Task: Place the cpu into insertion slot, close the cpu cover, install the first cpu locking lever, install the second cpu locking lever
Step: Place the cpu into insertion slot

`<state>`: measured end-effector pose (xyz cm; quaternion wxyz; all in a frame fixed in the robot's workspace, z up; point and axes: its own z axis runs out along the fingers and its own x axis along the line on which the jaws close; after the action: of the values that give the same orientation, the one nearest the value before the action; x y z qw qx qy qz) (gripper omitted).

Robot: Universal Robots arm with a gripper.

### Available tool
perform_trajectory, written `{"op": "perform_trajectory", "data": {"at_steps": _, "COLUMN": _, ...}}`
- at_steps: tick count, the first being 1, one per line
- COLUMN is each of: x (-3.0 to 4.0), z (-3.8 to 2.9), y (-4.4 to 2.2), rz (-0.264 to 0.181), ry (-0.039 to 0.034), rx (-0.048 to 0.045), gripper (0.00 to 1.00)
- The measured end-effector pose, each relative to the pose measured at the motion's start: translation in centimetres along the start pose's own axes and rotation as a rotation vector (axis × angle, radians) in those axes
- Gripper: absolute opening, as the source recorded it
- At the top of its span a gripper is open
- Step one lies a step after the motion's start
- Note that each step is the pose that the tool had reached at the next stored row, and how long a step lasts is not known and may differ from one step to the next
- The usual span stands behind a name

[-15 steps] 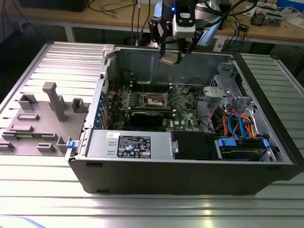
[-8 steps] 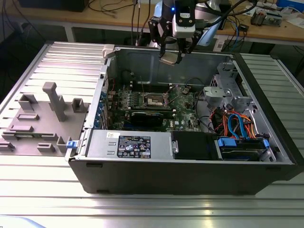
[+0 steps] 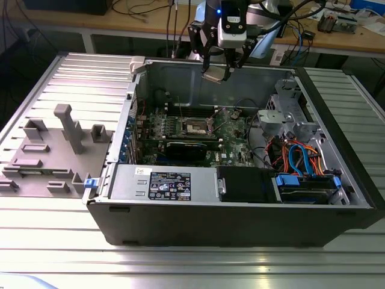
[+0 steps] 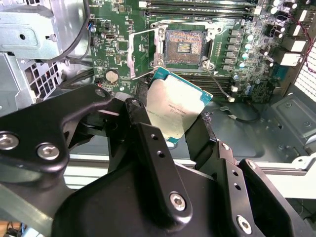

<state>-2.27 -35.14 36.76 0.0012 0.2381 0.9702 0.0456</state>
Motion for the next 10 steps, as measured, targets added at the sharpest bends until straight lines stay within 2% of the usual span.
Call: {"op": "perform_trajectory", "data": {"at_steps": 10, "x": 0.00, "z": 0.00, "y": 0.00, "rz": 0.004, "ry": -0.0004, "rx": 0.0000, "gripper": 0.54}}
